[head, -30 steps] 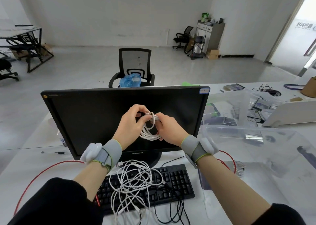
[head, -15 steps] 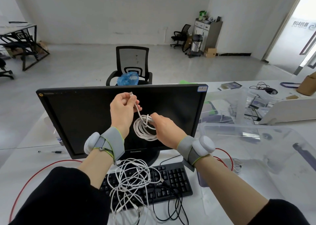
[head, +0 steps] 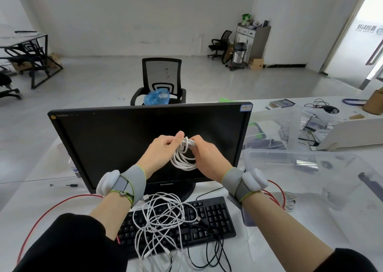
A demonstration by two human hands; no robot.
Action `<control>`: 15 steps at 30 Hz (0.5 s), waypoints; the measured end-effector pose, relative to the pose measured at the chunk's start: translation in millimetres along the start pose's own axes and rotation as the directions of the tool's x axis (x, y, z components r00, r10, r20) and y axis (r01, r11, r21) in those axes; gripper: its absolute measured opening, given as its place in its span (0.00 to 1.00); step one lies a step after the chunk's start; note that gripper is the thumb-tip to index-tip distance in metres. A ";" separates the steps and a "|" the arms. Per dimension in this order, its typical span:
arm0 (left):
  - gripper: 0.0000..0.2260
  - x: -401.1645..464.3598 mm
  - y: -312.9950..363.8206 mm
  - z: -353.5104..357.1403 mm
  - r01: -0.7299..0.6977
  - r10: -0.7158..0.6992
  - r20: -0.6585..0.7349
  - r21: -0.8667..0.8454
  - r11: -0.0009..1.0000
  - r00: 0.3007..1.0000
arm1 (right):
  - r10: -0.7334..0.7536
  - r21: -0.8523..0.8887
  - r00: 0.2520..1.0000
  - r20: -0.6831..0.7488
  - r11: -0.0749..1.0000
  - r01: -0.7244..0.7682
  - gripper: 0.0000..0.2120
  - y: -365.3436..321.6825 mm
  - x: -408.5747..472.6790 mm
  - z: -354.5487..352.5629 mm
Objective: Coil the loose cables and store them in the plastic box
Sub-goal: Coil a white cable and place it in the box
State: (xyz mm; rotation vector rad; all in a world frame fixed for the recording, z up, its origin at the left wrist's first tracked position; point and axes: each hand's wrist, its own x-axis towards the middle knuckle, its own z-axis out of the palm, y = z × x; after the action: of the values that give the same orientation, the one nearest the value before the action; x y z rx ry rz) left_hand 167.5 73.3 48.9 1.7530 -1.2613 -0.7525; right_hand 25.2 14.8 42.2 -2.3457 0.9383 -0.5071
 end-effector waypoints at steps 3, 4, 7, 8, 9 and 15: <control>0.14 -0.8 2.2 -5.0 -0.070 0.068 0.113 0.011 0.998 0.991 | 0.005 0.045 0.998 -0.067 0.999 -0.002 0.08 3.3 1.0 -6.1; 0.12 -0.7 1.8 -5.4 -0.083 0.083 0.118 -0.007 0.997 0.990 | 0.008 0.071 0.995 -0.094 0.997 -0.001 0.09 3.9 1.3 -7.4; 0.08 0.3 0.2 0.1 -0.124 0.125 0.030 -0.047 0.991 0.992 | 0.005 0.151 0.986 -0.168 0.988 0.020 0.09 6.9 2.2 -6.5; 0.07 -0.6 0.3 2.6 -0.138 0.138 -0.002 -0.057 0.989 0.990 | 0.010 0.168 0.983 -0.181 0.986 0.020 0.09 9.2 2.5 -5.9; 0.07 -1.0 -0.3 5.1 -0.148 0.147 -0.027 -0.062 0.987 0.989 | 0.025 0.179 0.984 -0.178 0.984 0.007 0.09 11.8 2.6 -6.0; 0.09 0.0 2.7 25.4 -0.138 0.137 -0.027 -0.046 0.989 0.990 | 0.182 0.300 0.980 0.083 0.933 -0.199 0.07 26.4 -6.6 -21.9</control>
State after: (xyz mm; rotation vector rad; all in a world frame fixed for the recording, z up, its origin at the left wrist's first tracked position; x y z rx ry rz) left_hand 145.1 65.8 39.2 1.6140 -1.3224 -0.6753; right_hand -4.2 -4.1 42.0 -1.9574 0.9741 -0.4715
